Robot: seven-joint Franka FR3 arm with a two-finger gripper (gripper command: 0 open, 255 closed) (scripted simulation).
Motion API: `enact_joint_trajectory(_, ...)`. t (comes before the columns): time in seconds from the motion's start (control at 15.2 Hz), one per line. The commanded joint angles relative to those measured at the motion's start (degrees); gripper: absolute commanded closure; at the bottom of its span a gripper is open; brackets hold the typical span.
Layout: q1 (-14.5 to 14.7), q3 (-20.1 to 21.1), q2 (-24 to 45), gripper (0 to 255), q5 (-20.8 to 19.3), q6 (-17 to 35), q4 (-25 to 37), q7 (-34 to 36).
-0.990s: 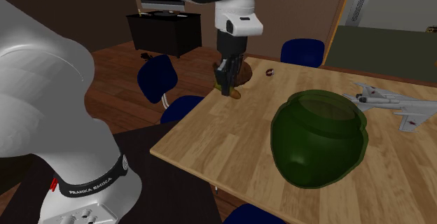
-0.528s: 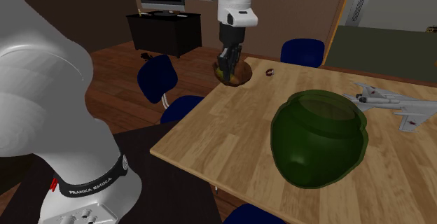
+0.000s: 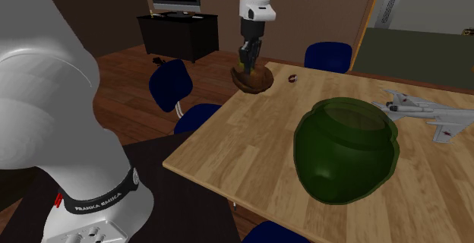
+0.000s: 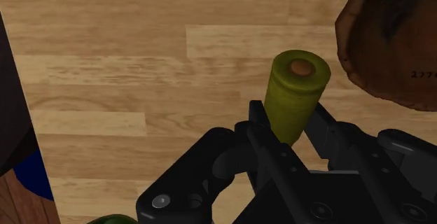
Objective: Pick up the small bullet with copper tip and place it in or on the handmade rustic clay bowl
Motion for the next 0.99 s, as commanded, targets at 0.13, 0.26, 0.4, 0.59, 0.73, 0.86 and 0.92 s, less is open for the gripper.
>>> enact_joint_trajectory(0.13,2.1,1.8,8.0,255,-4.6,-2.2,9.4,6.5)
enact_joint_trajectory(0.26,3.7,2.1,12.2,255,-7.0,-3.5,14.3,9.5)
enact_joint_trajectory(0.4,5.6,2.1,16.4,255,-9.3,-5.2,19.6,12.2)
enact_joint_trajectory(0.59,9.0,1.8,22.8,255,-12.4,-8.1,28.2,15.7)
enact_joint_trajectory(0.73,11.6,1.5,27.3,255,-14.3,-10.5,34.6,17.6)
enact_joint_trajectory(0.86,14.3,1.0,31.8,255,-15.9,-13.1,41.6,19.0)
enact_joint_trajectory(0.92,14.4,0.8,32.1,255,-16.0,-12.5,41.2,19.1)
